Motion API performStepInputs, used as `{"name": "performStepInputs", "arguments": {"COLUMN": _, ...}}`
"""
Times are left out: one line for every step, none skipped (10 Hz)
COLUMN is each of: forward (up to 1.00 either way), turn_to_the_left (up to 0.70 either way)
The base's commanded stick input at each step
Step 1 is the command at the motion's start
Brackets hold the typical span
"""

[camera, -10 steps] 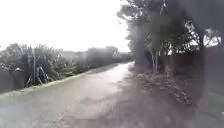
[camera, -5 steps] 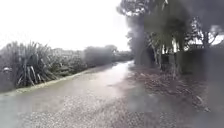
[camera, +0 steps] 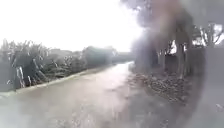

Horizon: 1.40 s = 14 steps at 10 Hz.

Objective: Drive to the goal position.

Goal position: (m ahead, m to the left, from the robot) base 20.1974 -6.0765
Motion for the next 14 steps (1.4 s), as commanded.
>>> {"name": "performStepInputs", "arguments": {"forward": 1.0, "turn_to_the_left": 0.0}}
{"name": "performStepInputs", "arguments": {"forward": 1.0, "turn_to_the_left": 0.0}}
{"name": "performStepInputs", "arguments": {"forward": 1.0, "turn_to_the_left": 0.0}}
{"name": "performStepInputs", "arguments": {"forward": 1.0, "turn_to_the_left": 0.0}}
{"name": "performStepInputs", "arguments": {"forward": 1.0, "turn_to_the_left": 0.0}}
{"name": "performStepInputs", "arguments": {"forward": 1.0, "turn_to_the_left": 0.0}}
{"name": "performStepInputs", "arguments": {"forward": 1.0, "turn_to_the_left": 0.0}}
{"name": "performStepInputs", "arguments": {"forward": 1.0, "turn_to_the_left": 0.0}}
{"name": "performStepInputs", "arguments": {"forward": 1.0, "turn_to_the_left": 0.0}}
{"name": "performStepInputs", "arguments": {"forward": 1.0, "turn_to_the_left": 0.0}}
{"name": "performStepInputs", "arguments": {"forward": 1.0, "turn_to_the_left": 0.0}}
{"name": "performStepInputs", "arguments": {"forward": 1.0, "turn_to_the_left": 0.0}}
{"name": "performStepInputs", "arguments": {"forward": 1.0, "turn_to_the_left": 0.0}}
{"name": "performStepInputs", "arguments": {"forward": 1.0, "turn_to_the_left": 0.0}}
